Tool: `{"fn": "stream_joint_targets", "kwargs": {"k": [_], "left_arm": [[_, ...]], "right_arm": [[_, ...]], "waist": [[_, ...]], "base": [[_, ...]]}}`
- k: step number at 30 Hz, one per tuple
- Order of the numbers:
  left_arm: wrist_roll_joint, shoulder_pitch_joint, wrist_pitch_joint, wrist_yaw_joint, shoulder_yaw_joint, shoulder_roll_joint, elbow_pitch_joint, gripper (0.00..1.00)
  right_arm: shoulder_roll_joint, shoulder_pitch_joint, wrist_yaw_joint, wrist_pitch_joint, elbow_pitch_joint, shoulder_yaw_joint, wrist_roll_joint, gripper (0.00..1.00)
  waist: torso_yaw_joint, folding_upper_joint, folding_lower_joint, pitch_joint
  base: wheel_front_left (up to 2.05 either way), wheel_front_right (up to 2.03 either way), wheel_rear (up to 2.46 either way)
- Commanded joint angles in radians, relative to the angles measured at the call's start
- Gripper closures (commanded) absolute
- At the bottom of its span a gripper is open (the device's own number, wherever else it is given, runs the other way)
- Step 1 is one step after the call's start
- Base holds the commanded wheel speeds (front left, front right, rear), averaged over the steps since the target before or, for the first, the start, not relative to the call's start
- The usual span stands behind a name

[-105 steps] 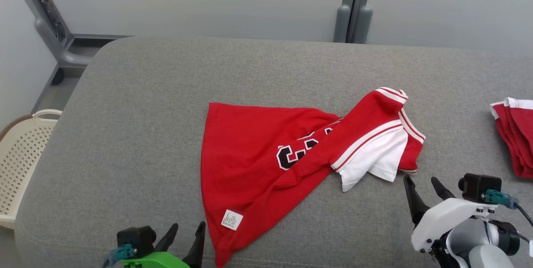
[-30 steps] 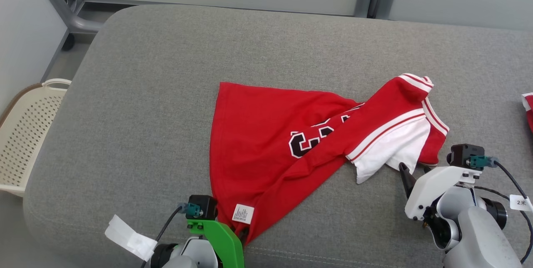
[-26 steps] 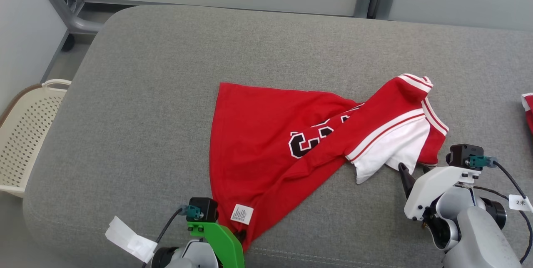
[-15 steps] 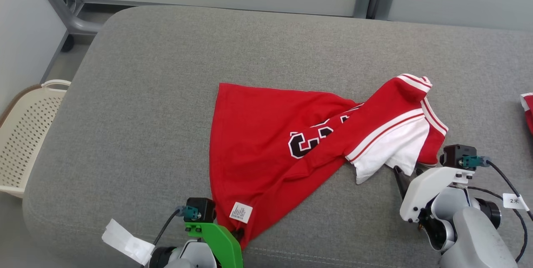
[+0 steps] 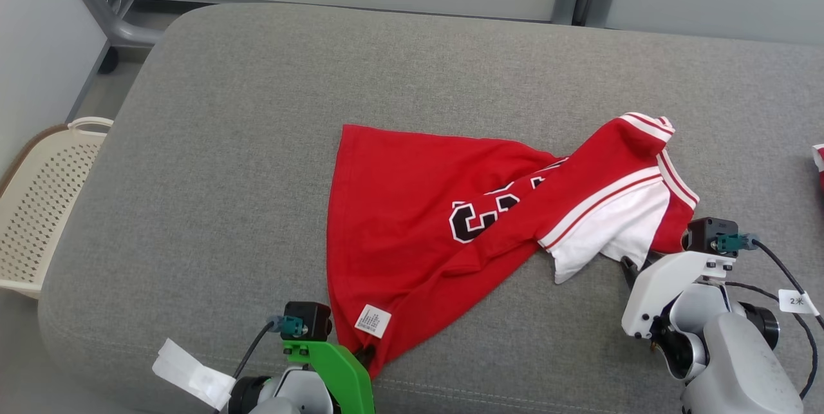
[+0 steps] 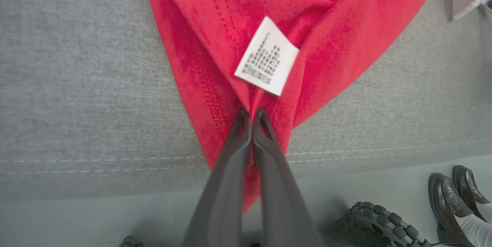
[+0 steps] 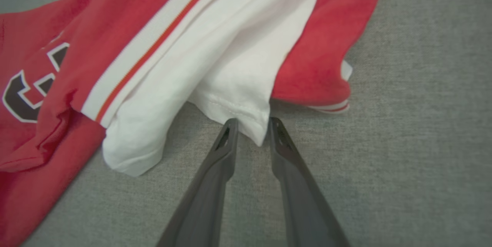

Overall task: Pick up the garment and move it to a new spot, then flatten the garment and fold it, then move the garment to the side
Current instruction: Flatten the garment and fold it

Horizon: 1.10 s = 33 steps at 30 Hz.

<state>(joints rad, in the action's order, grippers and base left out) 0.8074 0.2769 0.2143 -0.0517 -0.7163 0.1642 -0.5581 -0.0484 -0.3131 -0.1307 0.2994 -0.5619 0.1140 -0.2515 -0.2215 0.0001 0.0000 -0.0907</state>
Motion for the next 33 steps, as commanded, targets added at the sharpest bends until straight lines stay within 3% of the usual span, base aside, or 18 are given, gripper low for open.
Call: {"fn": "stream_joint_targets", "kwargs": {"k": [1, 2, 3, 4, 8, 13, 19, 22, 33], "left_arm": [[-0.003, 0.003, -0.008, -0.005, 0.001, 0.005, 0.000, 1.00], [-0.003, 0.004, -0.009, -0.005, 0.001, 0.005, 0.000, 1.00], [-0.003, 0.005, -0.010, -0.005, 0.000, 0.005, 0.000, 1.00], [-0.002, 0.006, -0.011, -0.005, 0.001, 0.005, 0.000, 1.00], [-0.001, 0.015, -0.038, 0.002, 0.009, 0.004, 0.006, 1.00], [-0.003, 0.040, -0.123, -0.001, 0.048, 0.009, 0.039, 1.00], [-0.006, 0.074, -0.179, -0.017, 0.088, 0.027, 0.089, 1.00], [-0.018, 0.112, -0.200, -0.026, 0.112, 0.046, 0.126, 1.00], [-0.075, 0.255, -0.193, -0.054, 0.126, 0.093, 0.182, 1.00]], "right_arm": [[-0.004, -0.015, 0.000, 0.001, -0.008, 0.004, 0.006, 0.59], [-0.004, -0.019, 0.000, -0.002, -0.011, 0.005, 0.009, 0.71], [-0.004, -0.021, 0.000, -0.003, -0.014, 0.006, 0.011, 0.94], [-0.004, -0.023, 0.000, -0.005, -0.017, 0.006, 0.010, 1.00], [-0.004, -0.027, 0.000, -0.011, -0.016, -0.007, -0.016, 1.00], [-0.004, -0.024, 0.000, -0.024, 0.061, -0.024, -0.134, 1.00], [-0.005, 0.005, 0.000, -0.006, 0.210, -0.002, -0.200, 1.00], [-0.004, -0.001, 0.000, 0.018, 0.346, 0.028, -0.246, 1.00], [-0.004, -0.106, 0.000, 0.084, 0.604, 0.077, -0.216, 1.00]], "waist": [[-0.003, -0.0001, 0.0000, -0.002], [-0.003, -0.0001, 0.0000, -0.003], [-0.004, -0.0001, 0.0000, -0.004], [-0.004, -0.0001, 0.0000, -0.005], [-0.004, -0.0001, 0.0000, -0.007], [-0.001, -0.0001, 0.0000, 0.003], [0.010, -0.0001, 0.0000, 0.016], [0.023, -0.0001, 0.0000, 0.023], [0.065, -0.0001, 0.0000, 0.034]], "base": [[0.00, 0.00, 0.00], [0.00, 0.00, 0.00], [0.00, 0.00, 0.00], [0.00, 0.00, 0.00], [0.00, 0.00, 0.00], [0.00, 0.00, 0.00], [0.00, 0.00, 0.00], [0.00, 0.00, 0.00], [0.00, 0.00, 0.00]]}}
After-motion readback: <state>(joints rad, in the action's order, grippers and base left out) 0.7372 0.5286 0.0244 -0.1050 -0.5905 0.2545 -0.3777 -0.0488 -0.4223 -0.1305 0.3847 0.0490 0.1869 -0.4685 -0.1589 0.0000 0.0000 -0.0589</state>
